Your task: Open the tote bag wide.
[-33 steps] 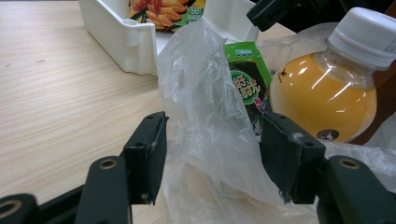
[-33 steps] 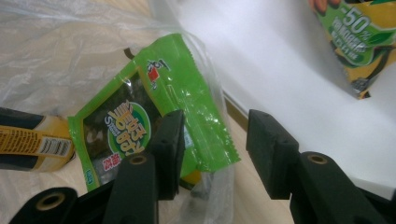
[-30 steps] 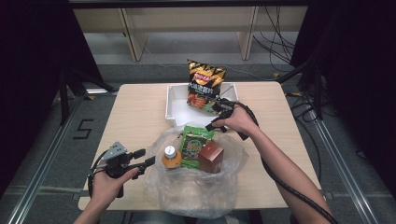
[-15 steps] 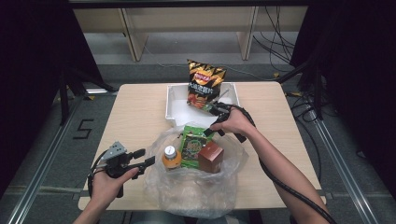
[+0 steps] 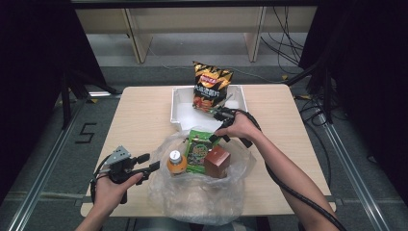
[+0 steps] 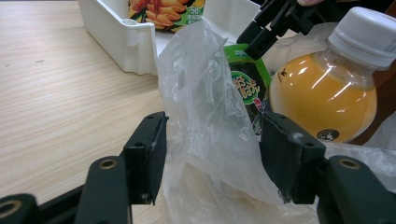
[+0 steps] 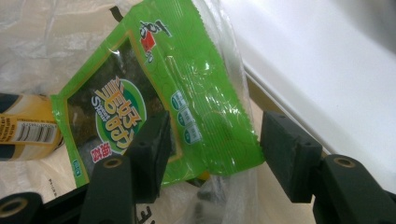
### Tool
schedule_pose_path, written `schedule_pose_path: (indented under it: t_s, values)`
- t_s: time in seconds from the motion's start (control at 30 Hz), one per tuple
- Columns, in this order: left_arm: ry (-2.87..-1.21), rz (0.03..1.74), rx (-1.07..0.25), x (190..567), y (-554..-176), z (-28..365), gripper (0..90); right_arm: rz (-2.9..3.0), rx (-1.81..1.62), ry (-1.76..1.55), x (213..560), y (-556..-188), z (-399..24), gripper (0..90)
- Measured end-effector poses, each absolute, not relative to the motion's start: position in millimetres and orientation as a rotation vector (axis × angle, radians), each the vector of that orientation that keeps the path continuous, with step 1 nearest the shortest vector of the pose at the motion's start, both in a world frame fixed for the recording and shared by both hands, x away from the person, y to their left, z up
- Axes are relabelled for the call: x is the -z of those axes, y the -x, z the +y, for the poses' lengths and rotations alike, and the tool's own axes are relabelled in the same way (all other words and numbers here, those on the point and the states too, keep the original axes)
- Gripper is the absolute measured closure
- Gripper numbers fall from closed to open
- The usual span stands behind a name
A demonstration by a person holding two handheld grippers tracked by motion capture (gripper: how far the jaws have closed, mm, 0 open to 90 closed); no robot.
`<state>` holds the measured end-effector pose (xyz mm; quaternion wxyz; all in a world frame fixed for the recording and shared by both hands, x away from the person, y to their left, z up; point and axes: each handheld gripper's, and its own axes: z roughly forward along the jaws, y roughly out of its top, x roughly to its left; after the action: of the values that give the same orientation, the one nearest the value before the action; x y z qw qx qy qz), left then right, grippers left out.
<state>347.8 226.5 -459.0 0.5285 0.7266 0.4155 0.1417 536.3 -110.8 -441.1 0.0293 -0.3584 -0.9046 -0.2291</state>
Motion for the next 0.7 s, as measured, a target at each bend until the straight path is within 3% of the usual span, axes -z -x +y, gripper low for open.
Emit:
schedule_pose_path:
  t_s: [0.27, 0.43, 0.47, 0.53, 0.7]
  values:
    - [-1.731, 1.002, -0.334, 459, -347, 226, 41.3, -2.841, 0.684, 1.043, 442, -537, -109, 55.2]
    - [-1.732, 0.999, -0.334, 459, -348, 226, 41.2, -2.889, 0.667, 1.005, 437, -536, -110, 74.3]
    - [-1.732, 0.999, -0.334, 459, -348, 226, 41.2, -2.889, 0.667, 1.005, 437, -536, -110, 74.3]
    - [-1.735, 0.999, -0.335, 459, -348, 226, 41.2, -2.922, 0.659, 0.982, 435, -535, -111, 84.3]
    - [-1.735, 0.997, -0.335, 459, -348, 226, 41.2, -2.909, 0.680, 0.999, 431, -533, -111, 90.0]
